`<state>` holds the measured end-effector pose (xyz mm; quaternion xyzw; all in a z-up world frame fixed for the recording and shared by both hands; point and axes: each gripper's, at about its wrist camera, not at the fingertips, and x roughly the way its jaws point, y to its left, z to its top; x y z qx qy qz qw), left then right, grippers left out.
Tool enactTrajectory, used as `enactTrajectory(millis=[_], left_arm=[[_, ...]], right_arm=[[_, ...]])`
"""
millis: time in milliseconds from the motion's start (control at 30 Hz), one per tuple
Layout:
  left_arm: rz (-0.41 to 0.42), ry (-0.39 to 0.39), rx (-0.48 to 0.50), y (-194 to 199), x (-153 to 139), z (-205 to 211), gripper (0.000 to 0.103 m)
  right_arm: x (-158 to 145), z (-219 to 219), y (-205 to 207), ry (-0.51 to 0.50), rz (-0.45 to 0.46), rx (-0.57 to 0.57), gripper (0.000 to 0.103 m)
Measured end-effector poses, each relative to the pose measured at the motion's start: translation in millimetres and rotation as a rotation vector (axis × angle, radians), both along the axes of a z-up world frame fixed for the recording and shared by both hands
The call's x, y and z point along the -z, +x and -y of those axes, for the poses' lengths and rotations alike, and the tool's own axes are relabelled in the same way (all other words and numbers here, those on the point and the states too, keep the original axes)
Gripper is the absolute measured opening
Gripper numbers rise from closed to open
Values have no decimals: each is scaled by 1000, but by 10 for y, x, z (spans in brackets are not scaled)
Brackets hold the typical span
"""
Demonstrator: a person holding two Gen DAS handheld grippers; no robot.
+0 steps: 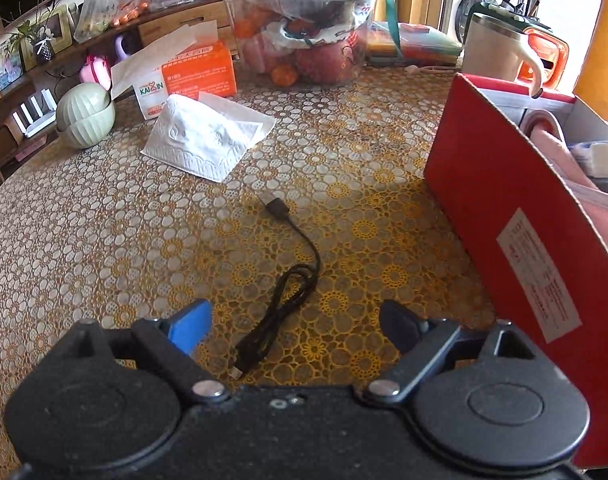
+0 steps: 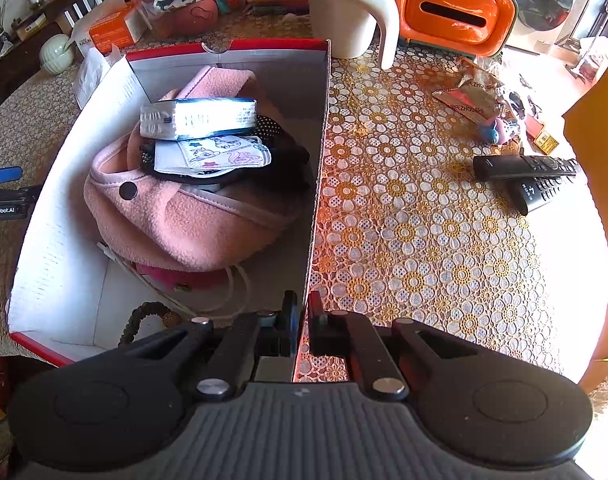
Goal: Organize objects
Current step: 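Move the left tool to the black USB cable on the table, then close the left tool on the black cable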
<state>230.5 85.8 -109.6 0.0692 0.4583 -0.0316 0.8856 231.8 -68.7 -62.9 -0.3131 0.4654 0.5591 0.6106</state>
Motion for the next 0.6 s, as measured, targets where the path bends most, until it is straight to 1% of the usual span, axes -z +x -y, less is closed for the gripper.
enactTrajectory(millis=[233,300,333,433,467,533,567,600], left_arm=[[-32,-10,7,137,142,-60,74],[-41,-18,5,159,168,-73,67],[-47,-23,5,168,179,-78,64],[-51,-46,1,190,187,-93,63],[-52,-47,-2,198,186,-96,60],[-48,-43,3,194,181,-85,52],[-45,-36,0,192,178,-81,45],[-45,-41,4,187,173,-76,34]], right_arm=[[40,-18,7,-12,-6,4,4],[44,-23,4,-14,-5,3,4],[45,-25,5,-14,-6,3,4],[48,-29,12,-14,-10,6,4],[49,-29,14,-14,-11,6,4],[49,-29,14,-13,-12,7,4],[49,-29,14,-12,-13,8,4],[49,-29,15,-13,-13,8,4]])
